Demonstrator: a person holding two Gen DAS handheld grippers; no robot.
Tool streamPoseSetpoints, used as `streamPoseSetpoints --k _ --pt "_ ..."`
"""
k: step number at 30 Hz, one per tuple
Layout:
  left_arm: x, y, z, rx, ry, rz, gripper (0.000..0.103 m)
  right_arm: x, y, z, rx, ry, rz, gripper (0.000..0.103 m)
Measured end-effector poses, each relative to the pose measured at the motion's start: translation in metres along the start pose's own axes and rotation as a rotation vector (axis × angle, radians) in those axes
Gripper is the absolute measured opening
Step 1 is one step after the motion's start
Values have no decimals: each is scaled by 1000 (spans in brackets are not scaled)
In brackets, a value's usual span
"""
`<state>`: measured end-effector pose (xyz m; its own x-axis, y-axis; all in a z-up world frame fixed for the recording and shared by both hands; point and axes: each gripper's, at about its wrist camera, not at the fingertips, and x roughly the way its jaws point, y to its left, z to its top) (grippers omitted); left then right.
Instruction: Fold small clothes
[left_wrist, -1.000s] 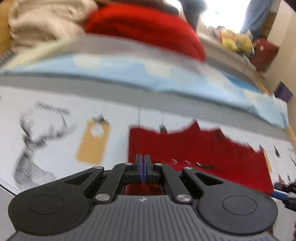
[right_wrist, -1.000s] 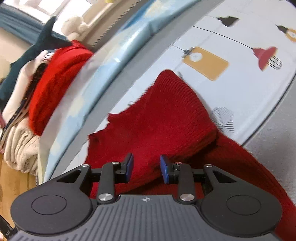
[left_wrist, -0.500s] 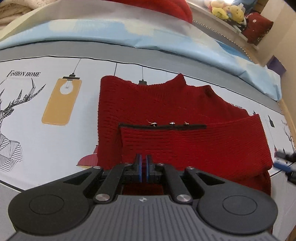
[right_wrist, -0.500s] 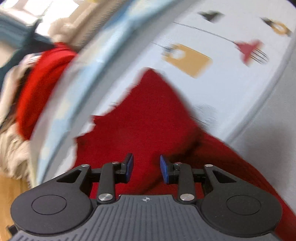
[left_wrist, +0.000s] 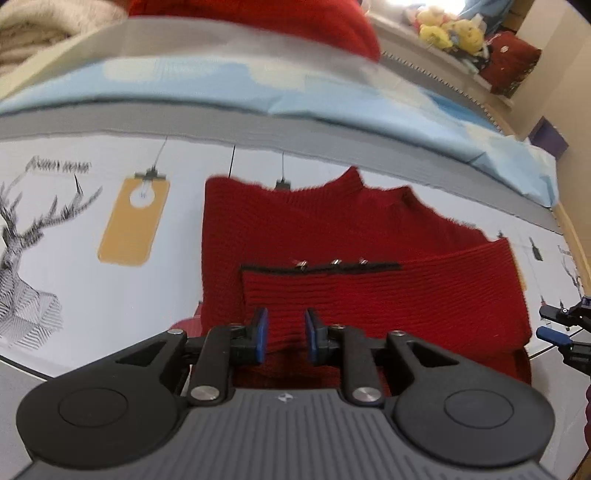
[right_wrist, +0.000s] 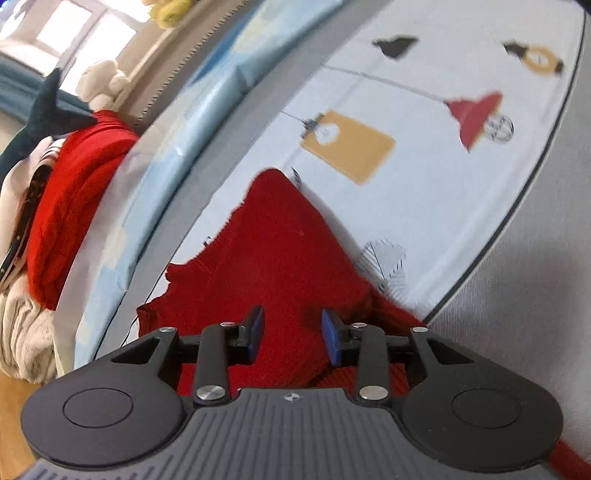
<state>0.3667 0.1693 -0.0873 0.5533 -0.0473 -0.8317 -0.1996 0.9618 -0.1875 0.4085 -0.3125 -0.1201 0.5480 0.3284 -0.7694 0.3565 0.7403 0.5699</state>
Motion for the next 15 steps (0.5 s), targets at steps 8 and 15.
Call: streamPoseSetpoints --k 8,15 --pt "-49 -24 -6 106 -153 63 25 -45 42 -11 -271 -121 18 37" --pt "-121 -48 -31 82 -326 141 25 -129 65 -44 -513 -298 43 37"
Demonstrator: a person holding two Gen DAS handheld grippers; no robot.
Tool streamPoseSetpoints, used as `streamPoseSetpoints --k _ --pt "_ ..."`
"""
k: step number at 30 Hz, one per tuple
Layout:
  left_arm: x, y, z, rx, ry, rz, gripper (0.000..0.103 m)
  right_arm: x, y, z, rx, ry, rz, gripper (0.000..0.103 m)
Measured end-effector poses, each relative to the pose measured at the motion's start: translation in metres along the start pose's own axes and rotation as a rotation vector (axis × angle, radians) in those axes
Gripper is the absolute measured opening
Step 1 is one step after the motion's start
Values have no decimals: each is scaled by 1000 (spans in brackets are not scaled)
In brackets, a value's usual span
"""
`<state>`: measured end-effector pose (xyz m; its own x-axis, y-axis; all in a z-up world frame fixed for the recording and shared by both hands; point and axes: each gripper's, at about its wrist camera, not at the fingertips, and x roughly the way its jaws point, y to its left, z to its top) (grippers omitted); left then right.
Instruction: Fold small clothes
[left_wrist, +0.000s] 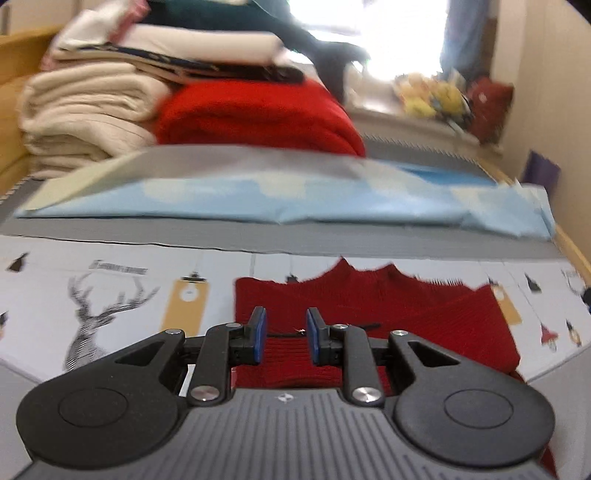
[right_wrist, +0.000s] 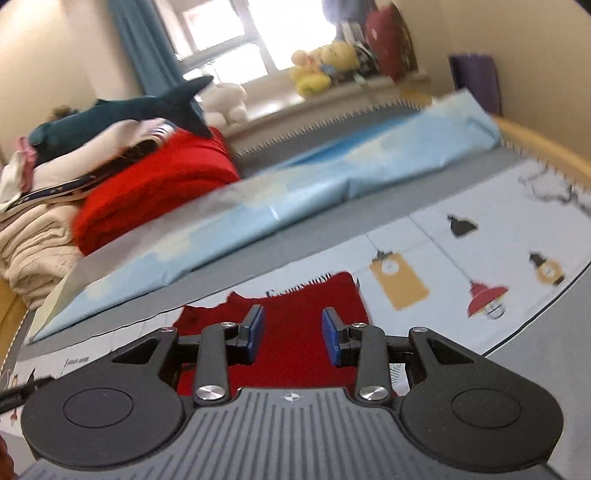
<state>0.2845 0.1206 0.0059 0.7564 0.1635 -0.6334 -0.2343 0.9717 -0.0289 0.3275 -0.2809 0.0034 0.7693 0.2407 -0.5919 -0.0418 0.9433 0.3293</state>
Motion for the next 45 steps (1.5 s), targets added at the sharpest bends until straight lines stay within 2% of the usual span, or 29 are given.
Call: streamPoseSetpoints --k 4,8,12,17,22,24,26,30,32,35,39,43,45 --pt "-45 -11 -15 -9 -3 17 25 -53 11 -3 -43 -6 77 37" --pt "-98 -13 -47 -14 2 -51 25 -119 16 -22 -115 -36 115 40" --pt "-146 -3 -91 -23 29 -89 31 -168 6 -58 -162 -37 100 45" --pt "-183 7 -145 15 76 -94 31 -191 -24 -110 -169 -21 33 45" --pt "-205 17 -185 9 121 -84 31 -183 -58 -160 -164 6 -31 45" --pt "-207 19 -197 11 110 -91 31 -172 -67 -175 -160 75 -83 45" --pt "-203 22 -211 17 95 -88 31 -160 -72 -180 -129 134 -73 45" --pt "-167 42 -246 -27 166 -106 31 -144 -69 -184 -126 165 -90 45" --pt "-149 47 -256 -27 240 -77 28 -135 -67 -187 -135 185 -101 45" --pt "-136 57 -257 -65 264 -78 28 -125 -67 -192 -140 211 -117 45" --pt "-122 61 -257 -50 266 -33 28 -112 -72 -198 -152 258 -154 45" --pt "-105 69 -260 -84 318 21 31 -102 -85 -205 -160 316 -255 45" --pt "-97 73 -265 -98 369 39 35 -99 -96 -207 -128 340 -301 46"
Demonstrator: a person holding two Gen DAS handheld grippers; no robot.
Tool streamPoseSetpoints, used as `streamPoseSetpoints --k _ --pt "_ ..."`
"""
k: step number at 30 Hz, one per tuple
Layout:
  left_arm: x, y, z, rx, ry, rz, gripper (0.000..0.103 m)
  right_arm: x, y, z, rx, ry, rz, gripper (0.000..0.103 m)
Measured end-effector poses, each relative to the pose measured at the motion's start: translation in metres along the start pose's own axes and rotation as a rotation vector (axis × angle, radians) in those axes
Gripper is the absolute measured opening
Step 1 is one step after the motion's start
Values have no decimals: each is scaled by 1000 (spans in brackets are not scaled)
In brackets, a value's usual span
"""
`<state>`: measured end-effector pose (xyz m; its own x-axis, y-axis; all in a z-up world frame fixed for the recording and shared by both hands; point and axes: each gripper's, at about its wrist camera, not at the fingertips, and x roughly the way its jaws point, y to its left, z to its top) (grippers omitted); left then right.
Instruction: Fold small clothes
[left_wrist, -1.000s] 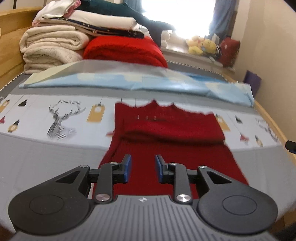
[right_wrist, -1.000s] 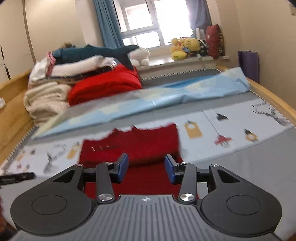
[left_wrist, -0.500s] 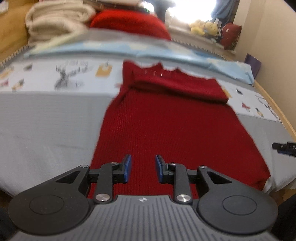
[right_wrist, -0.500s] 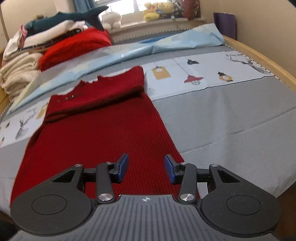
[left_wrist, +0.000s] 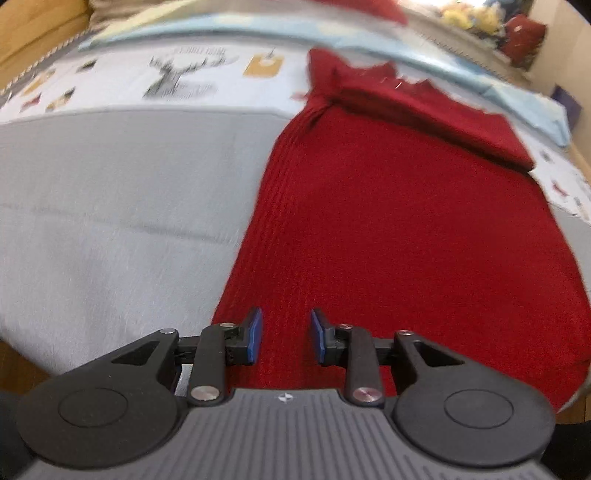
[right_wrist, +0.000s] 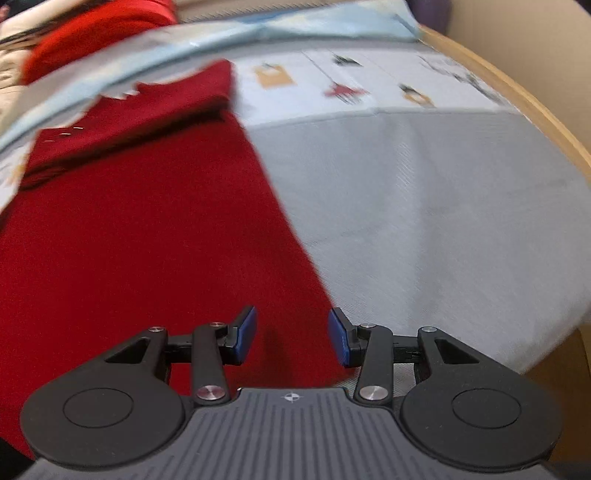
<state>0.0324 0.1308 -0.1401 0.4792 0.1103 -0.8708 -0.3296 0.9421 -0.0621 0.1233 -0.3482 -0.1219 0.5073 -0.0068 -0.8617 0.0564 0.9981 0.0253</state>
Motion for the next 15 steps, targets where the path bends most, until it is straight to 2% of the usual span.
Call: streamPoseSetpoints --k 2,5,10,15 --pt "6 5 -1 -27 36 -23 35 8 -10 -3 38 42 -17 49" --pt "3 10 2 -58 34 -38 36 19 -20 -10 71 109 -42 49" --pt "-5 37 5 -192 34 -63 36 16 -32 -11 141 90 -23 49" --pt "-3 53 3 -275 72 -84 35 16 -34 -11 152 89 -9 49"
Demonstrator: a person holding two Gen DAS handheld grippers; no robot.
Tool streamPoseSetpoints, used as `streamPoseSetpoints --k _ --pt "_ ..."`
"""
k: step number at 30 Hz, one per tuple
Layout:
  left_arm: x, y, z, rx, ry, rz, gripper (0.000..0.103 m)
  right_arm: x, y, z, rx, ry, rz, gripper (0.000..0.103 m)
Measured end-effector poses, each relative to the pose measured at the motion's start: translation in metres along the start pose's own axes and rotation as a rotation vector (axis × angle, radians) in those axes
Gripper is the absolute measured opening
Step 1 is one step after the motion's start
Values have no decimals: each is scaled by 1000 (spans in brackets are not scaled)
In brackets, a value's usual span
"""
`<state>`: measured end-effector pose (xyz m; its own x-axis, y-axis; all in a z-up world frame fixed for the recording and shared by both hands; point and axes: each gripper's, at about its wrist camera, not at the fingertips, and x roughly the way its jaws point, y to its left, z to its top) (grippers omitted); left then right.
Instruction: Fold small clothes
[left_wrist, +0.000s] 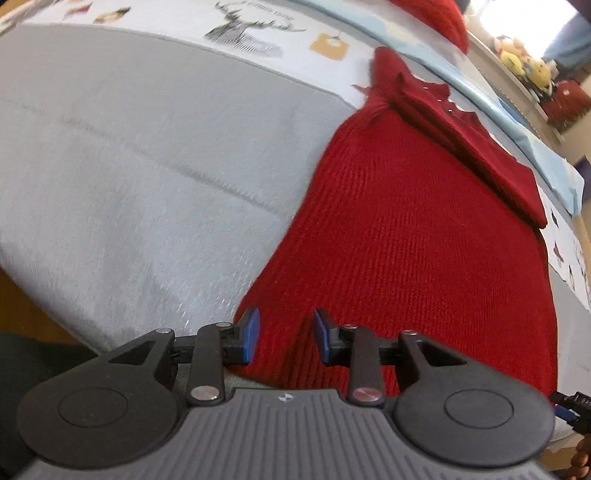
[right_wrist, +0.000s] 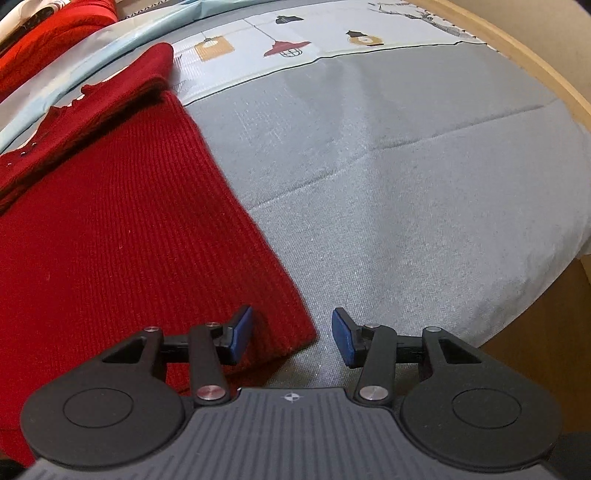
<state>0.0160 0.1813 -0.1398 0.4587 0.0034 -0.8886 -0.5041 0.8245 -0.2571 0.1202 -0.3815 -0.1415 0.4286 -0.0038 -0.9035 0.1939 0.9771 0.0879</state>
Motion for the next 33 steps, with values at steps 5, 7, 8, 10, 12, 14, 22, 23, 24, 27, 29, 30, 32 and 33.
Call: streamPoseSetpoints --k 5,7,8,10,12,14,22,23,24,27,29,30,32,33 --pt "-7 13 2 -62 -26 37 36 3 -6 10 40 -24 -10 49" --pt "-7 18 1 -86 -17 34 36 7 -5 11 34 -4 1 49" --pt "-6 19 0 -87 -7 23 36 10 -3 11 22 12 6 49" --pt "1 14 -1 -57 17 4 36 13 2 10 -3 22 -4 49" --pt "4 7 -2 -6 9 18 36 14 5 11 -18 20 -12 49" --pt "5 4 -3 18 -3 27 36 15 5 12 -10 22 -11 49" --pt "5 4 -7 51 -24 18 33 17 7 11 -24 10 -22 49" --pt "5 5 -6 44 -23 11 33 17 9 11 -31 11 -14 49" --pt "3 7 -5 27 -21 1 32 16 10 11 -34 15 6 49" --pt "4 15 -2 -17 -10 -21 31 15 15 9 -48 26 78 49" --pt "6 12 -3 8 -5 -15 31 16 18 8 -74 25 66 49" --pt "6 9 -4 38 -5 -5 31 16 19 7 -76 25 63 49" --pt "6 2 -5 94 -12 15 31 16 19 8 -70 27 62 49" --pt "6 0 -7 107 -17 23 29 15 19 8 -70 27 61 47"
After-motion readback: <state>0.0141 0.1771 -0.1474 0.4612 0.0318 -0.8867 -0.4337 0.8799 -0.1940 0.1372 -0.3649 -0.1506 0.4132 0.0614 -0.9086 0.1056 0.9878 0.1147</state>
